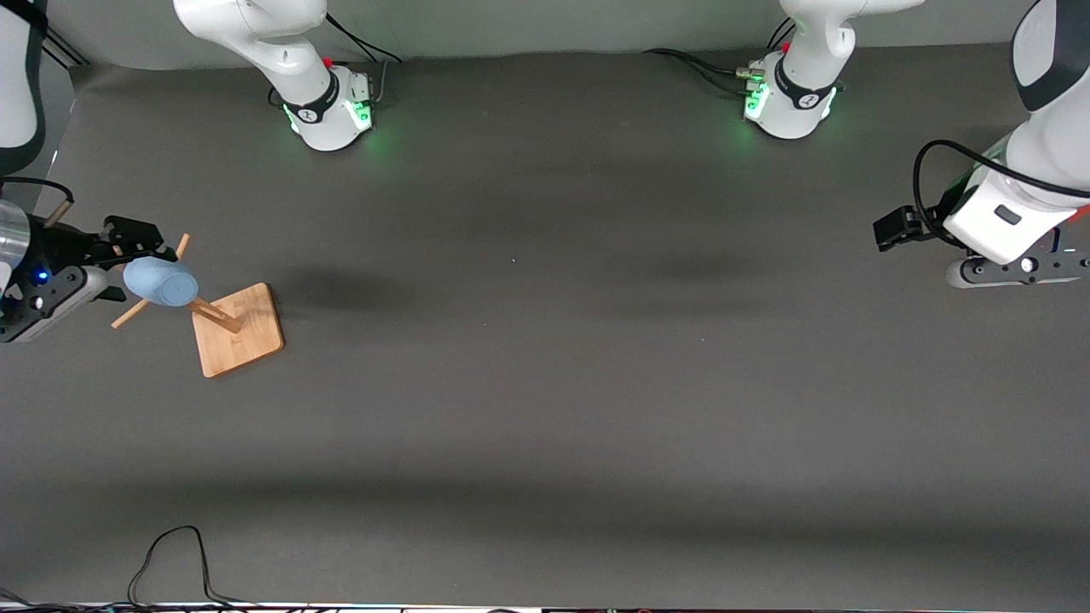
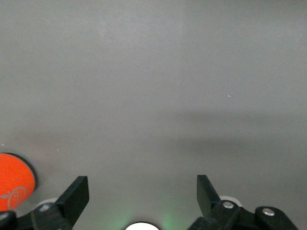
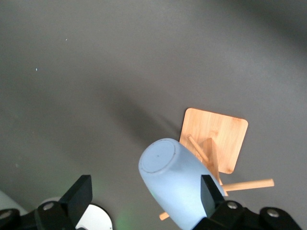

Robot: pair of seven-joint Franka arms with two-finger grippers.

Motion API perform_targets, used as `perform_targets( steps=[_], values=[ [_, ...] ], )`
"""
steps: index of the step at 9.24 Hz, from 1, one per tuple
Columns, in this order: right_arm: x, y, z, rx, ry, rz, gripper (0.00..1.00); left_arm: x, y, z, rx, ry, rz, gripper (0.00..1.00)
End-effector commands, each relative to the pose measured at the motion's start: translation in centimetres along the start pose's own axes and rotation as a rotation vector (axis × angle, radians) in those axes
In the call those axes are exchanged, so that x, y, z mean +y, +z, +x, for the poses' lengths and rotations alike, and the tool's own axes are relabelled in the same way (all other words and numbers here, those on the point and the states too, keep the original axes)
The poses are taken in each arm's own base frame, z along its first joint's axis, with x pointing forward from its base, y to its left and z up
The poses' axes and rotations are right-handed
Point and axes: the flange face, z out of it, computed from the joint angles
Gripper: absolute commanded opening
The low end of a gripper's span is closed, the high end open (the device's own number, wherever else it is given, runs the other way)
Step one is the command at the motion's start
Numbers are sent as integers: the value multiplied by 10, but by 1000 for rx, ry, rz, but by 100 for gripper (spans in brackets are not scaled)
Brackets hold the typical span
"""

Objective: Rotate and upright cup with both arms
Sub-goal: 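Close the right gripper around the blue cup's base end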

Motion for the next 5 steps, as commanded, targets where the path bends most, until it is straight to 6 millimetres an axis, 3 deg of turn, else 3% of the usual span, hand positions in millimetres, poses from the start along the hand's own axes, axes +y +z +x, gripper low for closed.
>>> perform_targets(
  steps=[1, 2, 5],
  values=[
    [-3, 6, -25, 66, -25, 1, 100, 3, -4, 1, 0, 6, -8, 100],
    [3, 18, -37, 83, -54, -3, 100, 3, -4, 1, 0, 6, -8, 100],
    [3, 44, -45, 124, -171, -10, 100, 4, -4, 1, 0, 6, -8, 100]
  ],
)
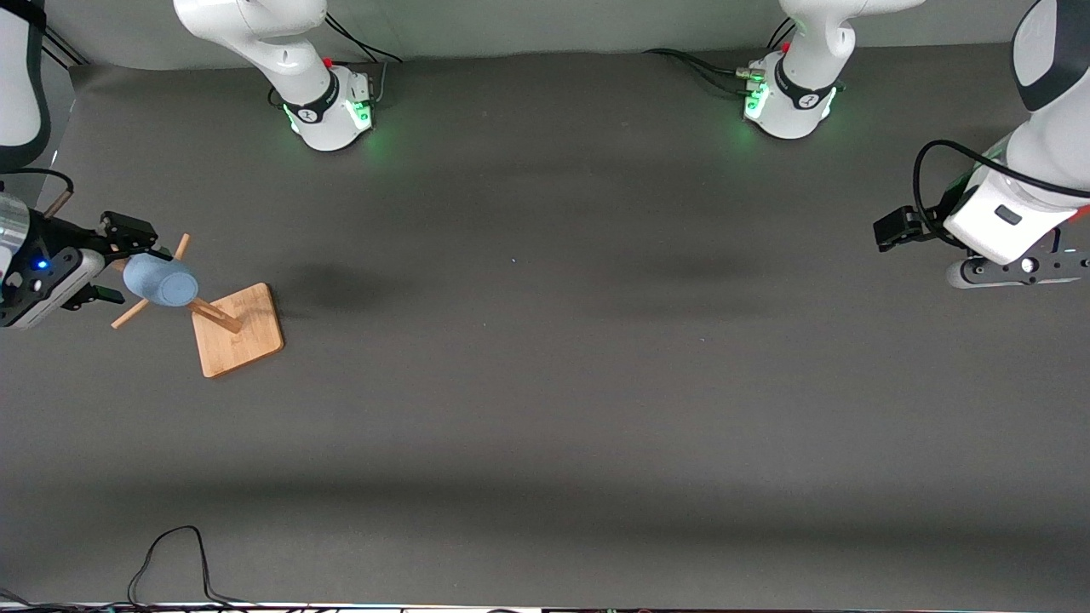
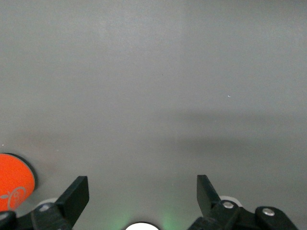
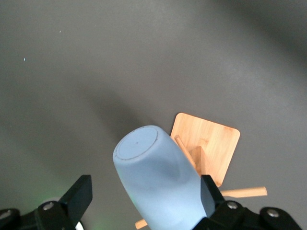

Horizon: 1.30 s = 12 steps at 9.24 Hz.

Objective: Rotate and upright cup with both arms
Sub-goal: 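Close the right gripper around the blue cup's base end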

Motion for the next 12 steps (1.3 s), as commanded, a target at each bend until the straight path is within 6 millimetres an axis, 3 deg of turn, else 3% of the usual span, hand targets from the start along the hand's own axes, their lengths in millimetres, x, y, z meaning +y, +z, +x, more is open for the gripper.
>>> perform_targets(
  steps=[1, 5, 7, 8, 9, 10, 11, 12],
  values=[
    [-13, 16, -12, 68, -110, 16, 100, 4, -4, 1, 0, 5, -8, 100],
    [-6, 42, -6, 100, -192, 3, 99, 4, -4, 1, 1, 7, -8, 100],
    [-4, 46, -5, 93, -193, 8, 89, 4, -4, 1, 0, 5, -8, 100],
    [-6, 49, -2, 84, -201, 9, 77, 4, -4, 1, 0, 7, -8, 100],
    [-6, 49, -2, 82, -205, 10, 43, 4, -4, 1, 1, 7, -8, 100],
    [-6, 47, -2, 81, -207, 8, 20, 4, -4, 1, 1, 7, -8, 100],
    [-7, 45, -2, 81, -207, 6, 8, 4, -5, 1, 3, 7, -9, 100],
    [-9, 38, -1, 88, -210, 1, 5, 4, -4, 1, 1, 7, -8, 100]
  ],
)
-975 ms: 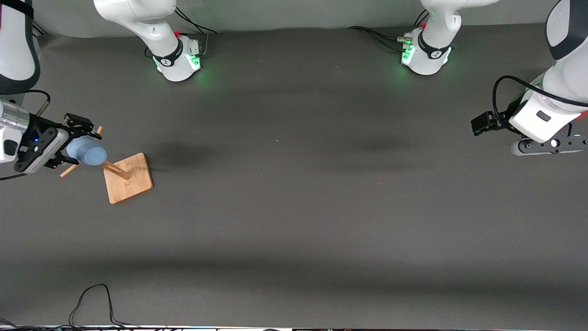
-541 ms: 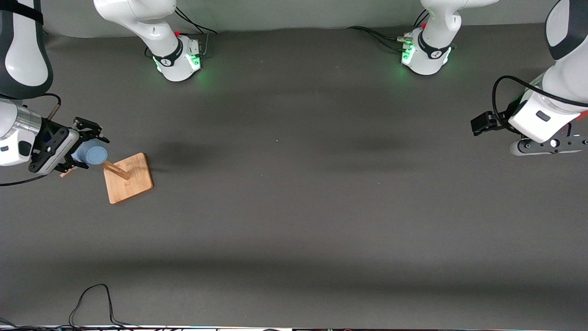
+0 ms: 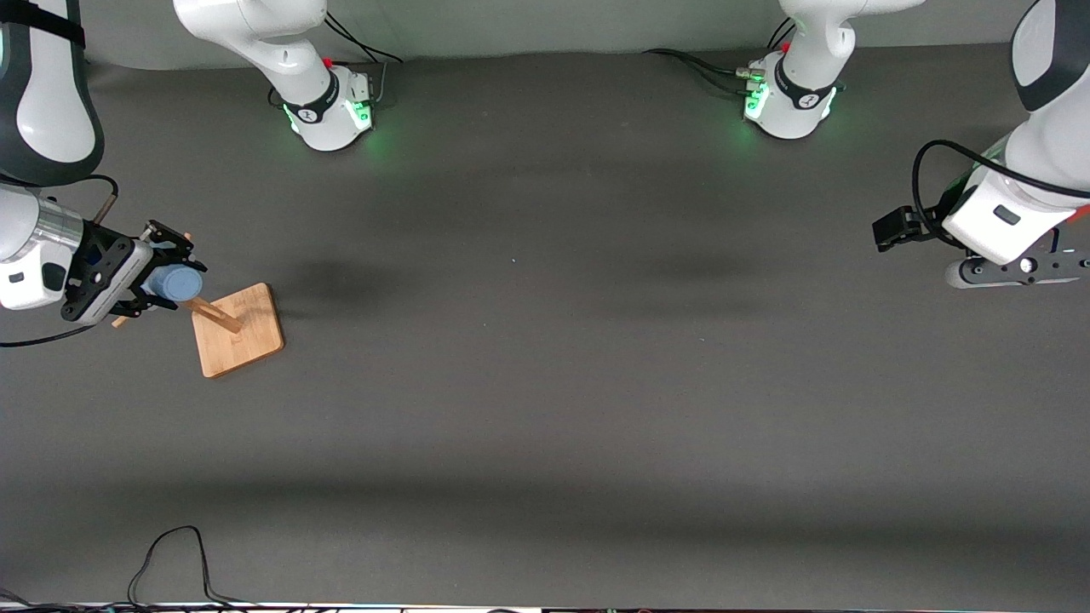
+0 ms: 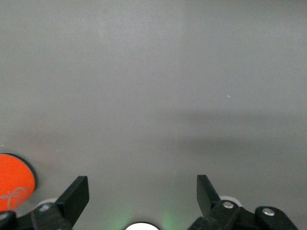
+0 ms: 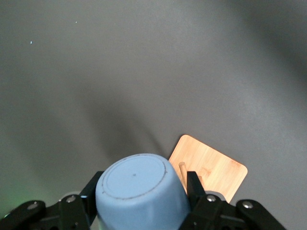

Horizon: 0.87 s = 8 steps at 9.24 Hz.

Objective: Rotate and upright cup with both arms
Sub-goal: 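Close the right gripper around the blue cup's base end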

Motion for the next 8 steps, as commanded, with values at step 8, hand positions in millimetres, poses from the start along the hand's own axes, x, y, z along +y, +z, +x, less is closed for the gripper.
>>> perform_targets(
  steps=[8],
  values=[
    [-40, -64, 73, 134, 83, 16, 0, 12, -9, 6, 2, 19, -6, 100]
  ],
)
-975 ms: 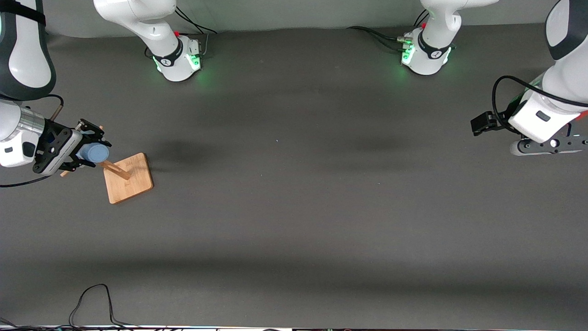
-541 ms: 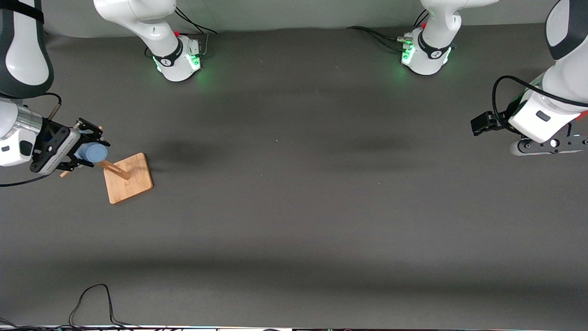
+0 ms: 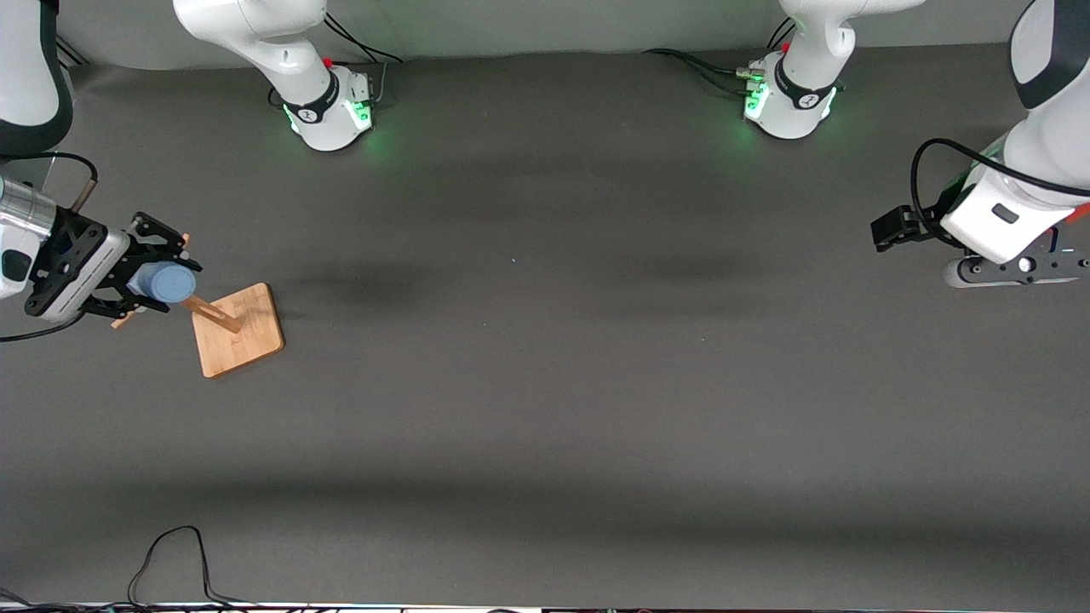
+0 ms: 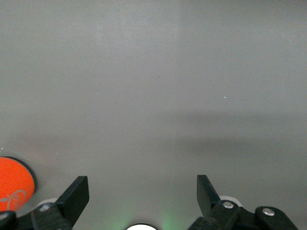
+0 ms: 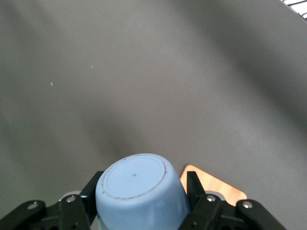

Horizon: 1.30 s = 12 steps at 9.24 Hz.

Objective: Rotate and upright cup with both arms
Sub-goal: 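Lift the blue cup with the right gripper and carry it toward the table middle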

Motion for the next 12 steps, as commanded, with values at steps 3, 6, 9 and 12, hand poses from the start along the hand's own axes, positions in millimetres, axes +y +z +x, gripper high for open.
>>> perform_targets(
  steps=[3, 6, 9, 12],
  values=[
    [-53, 8, 84, 7, 74, 14, 0, -1, -2, 5, -19, -2, -4, 100],
    [-67, 87, 153, -8, 127, 134, 0, -1, -2, 5, -19, -2, -4, 100],
    [-76, 172, 209, 19, 329, 319, 0, 0, -2, 5, -19, -2, -4, 100],
    [-132, 244, 266, -1, 615, 252, 0, 2, -2, 5, -18, -1, -4, 100]
  ],
)
